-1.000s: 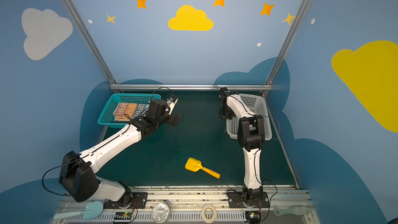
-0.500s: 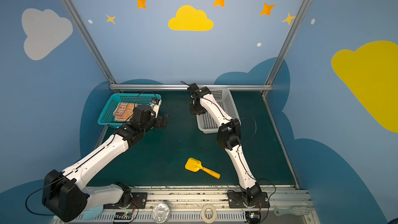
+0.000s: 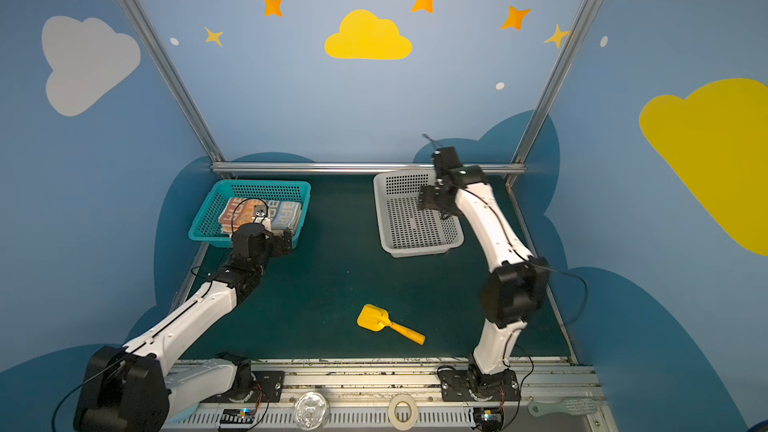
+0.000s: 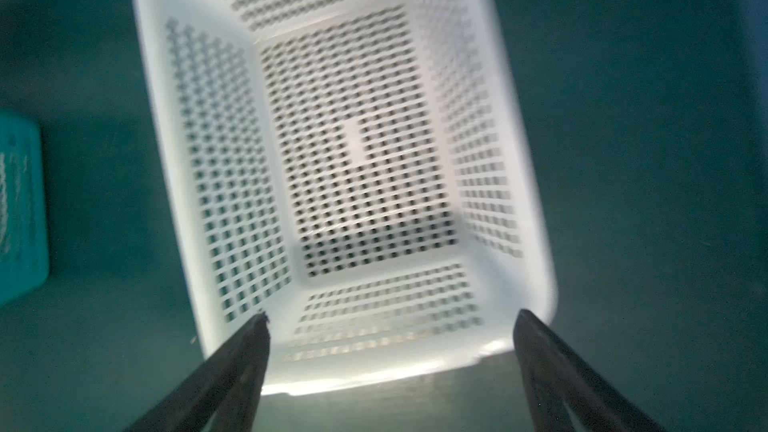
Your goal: Fold and stack the towels
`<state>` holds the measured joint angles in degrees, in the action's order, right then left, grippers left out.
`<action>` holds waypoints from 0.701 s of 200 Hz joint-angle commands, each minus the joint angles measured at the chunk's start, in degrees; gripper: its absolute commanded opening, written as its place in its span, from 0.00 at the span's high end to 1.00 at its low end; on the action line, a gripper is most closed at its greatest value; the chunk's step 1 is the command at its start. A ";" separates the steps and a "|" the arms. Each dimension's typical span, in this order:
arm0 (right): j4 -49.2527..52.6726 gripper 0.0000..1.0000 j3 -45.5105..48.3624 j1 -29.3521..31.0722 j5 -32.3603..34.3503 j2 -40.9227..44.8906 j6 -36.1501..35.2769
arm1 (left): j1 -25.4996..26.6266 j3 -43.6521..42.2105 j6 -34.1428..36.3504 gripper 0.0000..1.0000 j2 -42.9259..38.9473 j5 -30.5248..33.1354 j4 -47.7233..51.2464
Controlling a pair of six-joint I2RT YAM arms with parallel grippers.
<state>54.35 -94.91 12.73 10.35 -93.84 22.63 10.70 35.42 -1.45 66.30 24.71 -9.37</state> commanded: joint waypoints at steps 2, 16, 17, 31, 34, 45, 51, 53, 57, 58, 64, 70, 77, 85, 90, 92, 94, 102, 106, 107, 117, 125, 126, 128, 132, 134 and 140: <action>-17.78 0.09 18.65 -2.52 9.33 8.31 1.65 | -2.97 -4.00 0.32 0.00 2.22 -1.23 -10.63; -30.48 0.09 31.60 -2.93 14.47 14.14 -1.33 | -4.40 -5.62 -0.15 0.00 5.60 -2.36 -13.49; -31.47 0.09 32.49 -2.82 14.71 14.49 -1.66 | -4.52 -5.76 -0.14 0.00 5.81 -2.42 -13.66; -44.85 0.09 43.60 -2.66 18.60 18.86 -5.97 | -5.64 -7.31 0.11 0.00 9.45 -3.82 -16.30; -47.50 0.09 45.86 -2.67 18.99 19.56 -6.07 | -5.68 -7.86 0.20 0.00 10.08 -4.17 -17.08; -56.66 0.08 52.55 -2.71 19.16 21.15 -9.83 | -6.10 -9.72 0.72 0.00 11.86 -6.90 -20.40; -60.68 0.08 55.34 -2.62 18.96 21.47 -11.91 | -6.26 -10.49 0.44 0.00 12.86 -7.24 -23.24; -61.64 0.08 55.88 -2.67 18.82 21.54 -12.46 | -6.23 -10.44 0.59 0.00 12.97 -7.44 -23.35; -63.23 0.07 57.71 -2.67 19.05 21.46 -12.42 | -6.28 -10.27 1.19 0.00 12.83 -8.38 -22.58; -63.49 0.08 58.08 -2.64 19.12 21.44 -12.21 | -6.33 -10.14 1.37 0.00 12.73 -8.64 -22.34; -64.43 0.07 59.26 -2.70 19.28 21.08 -10.67 | -6.66 -9.67 1.99 0.00 12.06 -9.88 -20.85; -64.42 0.07 59.72 -2.79 18.98 20.22 -10.82 | -7.29 -9.73 1.30 0.00 11.98 -11.13 -21.20; -63.73 0.07 59.59 -2.72 18.75 18.96 -11.98 | -7.78 -9.88 0.76 0.00 12.14 -12.54 -21.91; -61.51 0.07 58.92 -2.63 18.21 17.59 -12.03 | -7.75 -9.53 0.94 0.00 12.10 -13.55 -20.91; -61.53 0.07 58.95 -2.70 17.53 16.57 -12.40 | -7.86 -9.33 1.09 0.00 12.16 -14.00 -20.81; -62.14 0.07 59.23 -2.69 17.34 16.21 -12.96 | -7.81 -9.32 1.21 0.00 12.27 -14.10 -21.01; -63.68 0.07 59.65 -2.64 17.21 15.79 -14.46 | -7.85 -9.40 1.37 0.00 12.34 -14.15 -21.19; -67.24 0.07 60.76 -2.27 17.30 15.09 -17.74 | -8.08 -9.62 1.68 0.00 12.60 -14.18 -22.38; -67.47 0.07 60.80 -2.04 17.58 15.51 -16.26 | -8.38 -9.78 1.81 0.00 12.81 -14.48 -23.09; -67.50 0.07 60.85 -2.03 17.46 15.61 -16.02 | -8.44 -9.81 1.89 0.00 12.80 -14.58 -23.25; -70.53 0.07 61.81 -2.51 15.25 16.14 -16.11 | -9.67 -10.42 1.86 0.00 13.16 -15.78 -25.28; -73.17 0.07 62.66 -2.62 14.03 15.95 -17.33 | -11.87 -12.19 -0.26 0.00 14.75 -18.73 -30.12; -73.47 0.07 62.70 -2.62 14.01 15.87 -17.39 | -12.12 -12.42 -0.54 0.00 15.09 -19.09 -30.72; -73.96 0.07 62.85 -2.62 13.89 15.73 -17.61 | -12.57 -12.86 -0.94 0.00 15.64 -19.63 -32.34; -74.34 0.07 62.89 -2.75 13.46 15.35 -17.75 | -13.36 -13.86 -1.54 0.00 17.03 -20.85 -35.21; -74.33 0.07 62.91 -2.83 13.27 15.11 -17.66 | -13.78 -14.32 -1.84 0.00 17.86 -21.46 -36.38; -75.10 0.07 62.98 -3.04 13.08 14.26 -17.44 | -14.51 -15.30 -3.26 0.00 20.15 -22.89 -40.86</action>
<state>-16.27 -33.91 10.22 26.06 -76.97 8.45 0.03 24.82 -1.61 79.96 9.08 -39.75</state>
